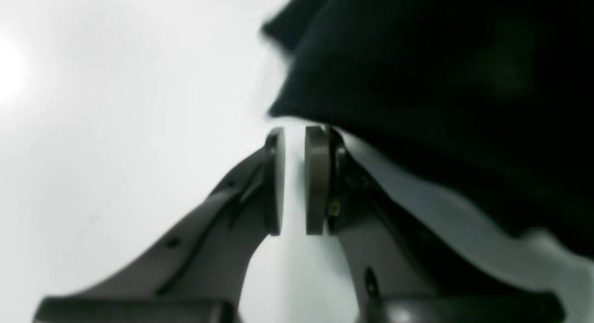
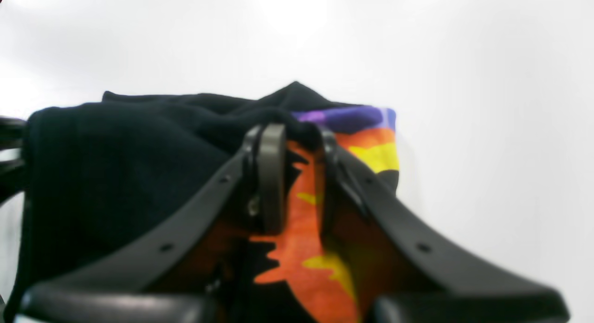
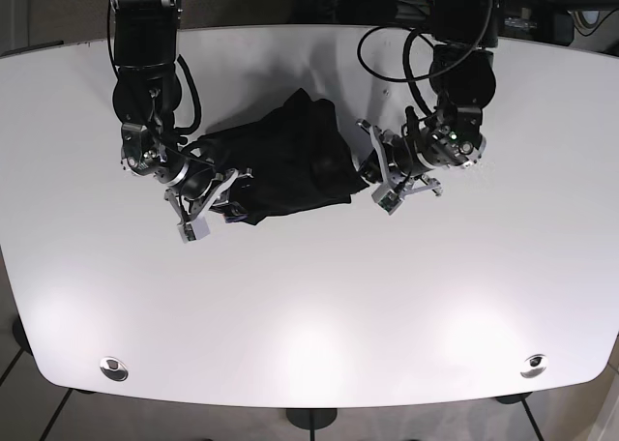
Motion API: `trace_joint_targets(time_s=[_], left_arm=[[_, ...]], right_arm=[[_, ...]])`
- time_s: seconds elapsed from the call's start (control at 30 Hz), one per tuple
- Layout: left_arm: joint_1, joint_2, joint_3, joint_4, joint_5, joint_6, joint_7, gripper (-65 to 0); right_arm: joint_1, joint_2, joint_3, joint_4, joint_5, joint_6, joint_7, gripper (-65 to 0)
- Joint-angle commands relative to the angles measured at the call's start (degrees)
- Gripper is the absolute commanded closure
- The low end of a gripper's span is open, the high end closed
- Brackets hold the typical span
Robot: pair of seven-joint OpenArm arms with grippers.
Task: Fold the T-shirt properly
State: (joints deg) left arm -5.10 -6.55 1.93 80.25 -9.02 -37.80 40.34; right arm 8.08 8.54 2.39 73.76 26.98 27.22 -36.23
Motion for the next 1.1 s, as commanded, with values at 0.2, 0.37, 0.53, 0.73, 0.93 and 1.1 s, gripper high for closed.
trace_joint_targets(time_s=[0.2, 0.37, 0.53, 0.73, 0.93, 1.1], left_arm=[[-5.93, -3.52, -0.40, -3.54, -0.08, -0.04, -3.46, -6.3], [1.98, -3.70, -0.13, 16.59, -0.08, -0.04, 1.47, -6.3], [11.13, -0.88, 3.30, 28.98, -0.17, -0.13, 2.52, -6.3], [16.22, 0.52, 15.25, 30.13, -0.43, -0.13, 2.52, -6.3], [15.26, 0.96, 11.91, 21.60, -0.87, -0.13, 2.26, -6.3], [5.24, 0.00, 7.16, 5.77, -0.87, -0.13, 2.26, -6.3]], right_arm=[[-2.23, 0.39, 0.46, 14.38, 0.84, 0.43, -1.09, -10.8], [-1.53, 0.39, 5.65, 17.28, 0.40, 0.43, -4.78, -10.8], [1.55, 2.59, 4.51, 10.24, 0.40, 0.43, -4.43, -10.6], [4.19, 3.29, -1.03, 0.66, 0.31, 0.43, 1.46, -10.3], [3.92, 3.38, -2.09, -4.70, 0.31, 0.51, 5.85, -10.3], [1.90, 6.28, -1.91, -4.61, 0.75, 0.87, 6.29, -10.1]])
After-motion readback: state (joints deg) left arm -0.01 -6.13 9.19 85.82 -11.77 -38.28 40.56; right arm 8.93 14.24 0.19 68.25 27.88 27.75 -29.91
